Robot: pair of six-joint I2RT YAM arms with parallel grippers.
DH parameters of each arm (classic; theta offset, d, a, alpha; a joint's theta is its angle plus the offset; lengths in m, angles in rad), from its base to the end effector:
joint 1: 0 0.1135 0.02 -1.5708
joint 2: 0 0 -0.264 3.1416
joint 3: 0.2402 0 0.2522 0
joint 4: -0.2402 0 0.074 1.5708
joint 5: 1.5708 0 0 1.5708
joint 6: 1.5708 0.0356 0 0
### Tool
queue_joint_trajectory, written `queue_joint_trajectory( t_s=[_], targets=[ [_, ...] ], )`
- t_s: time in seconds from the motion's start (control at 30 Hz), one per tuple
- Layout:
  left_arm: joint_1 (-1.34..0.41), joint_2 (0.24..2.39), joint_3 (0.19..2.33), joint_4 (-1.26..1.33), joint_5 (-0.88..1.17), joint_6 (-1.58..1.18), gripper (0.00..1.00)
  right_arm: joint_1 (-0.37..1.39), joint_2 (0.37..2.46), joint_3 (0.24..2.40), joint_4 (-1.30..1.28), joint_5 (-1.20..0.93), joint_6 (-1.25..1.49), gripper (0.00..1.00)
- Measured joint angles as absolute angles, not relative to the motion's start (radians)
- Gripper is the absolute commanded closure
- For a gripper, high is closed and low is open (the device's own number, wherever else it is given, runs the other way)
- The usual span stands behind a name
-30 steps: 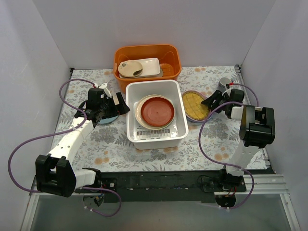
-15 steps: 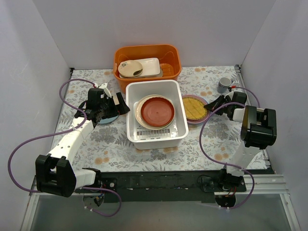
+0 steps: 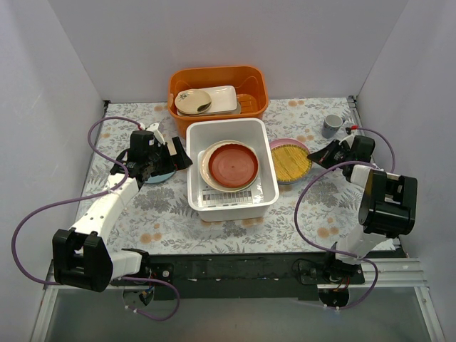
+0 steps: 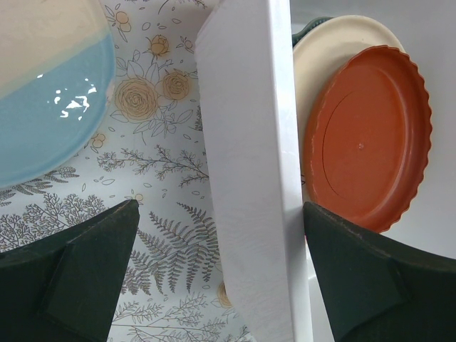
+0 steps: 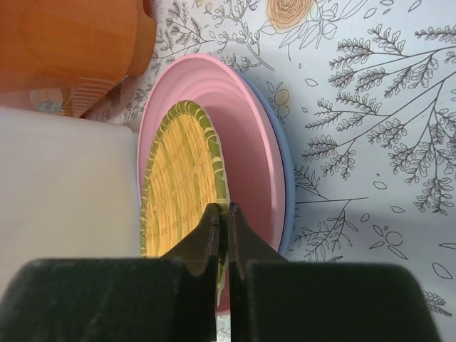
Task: Place the plates into the plastic bin on the countertop
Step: Pick up the plate at the center of the board.
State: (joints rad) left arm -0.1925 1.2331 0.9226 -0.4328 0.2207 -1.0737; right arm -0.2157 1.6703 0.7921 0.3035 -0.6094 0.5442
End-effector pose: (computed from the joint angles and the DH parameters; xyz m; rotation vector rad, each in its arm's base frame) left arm 0.2578 -0.0582 0.2713 -0.9416 2.2779 -0.8595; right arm 0.3320 -0.0519 0.1699 0.4482 2.0970 0.8437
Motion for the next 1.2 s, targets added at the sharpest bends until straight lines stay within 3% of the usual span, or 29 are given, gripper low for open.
queue_joint_trajectory(
  t_s=[1.2],
  targets=[
    [-0.192,1.233,0.923,-0.433,0.220,-1.074,0.02,-0.262,1.473,0.791,0.198,-0.598,0.521,0.99]
  ],
)
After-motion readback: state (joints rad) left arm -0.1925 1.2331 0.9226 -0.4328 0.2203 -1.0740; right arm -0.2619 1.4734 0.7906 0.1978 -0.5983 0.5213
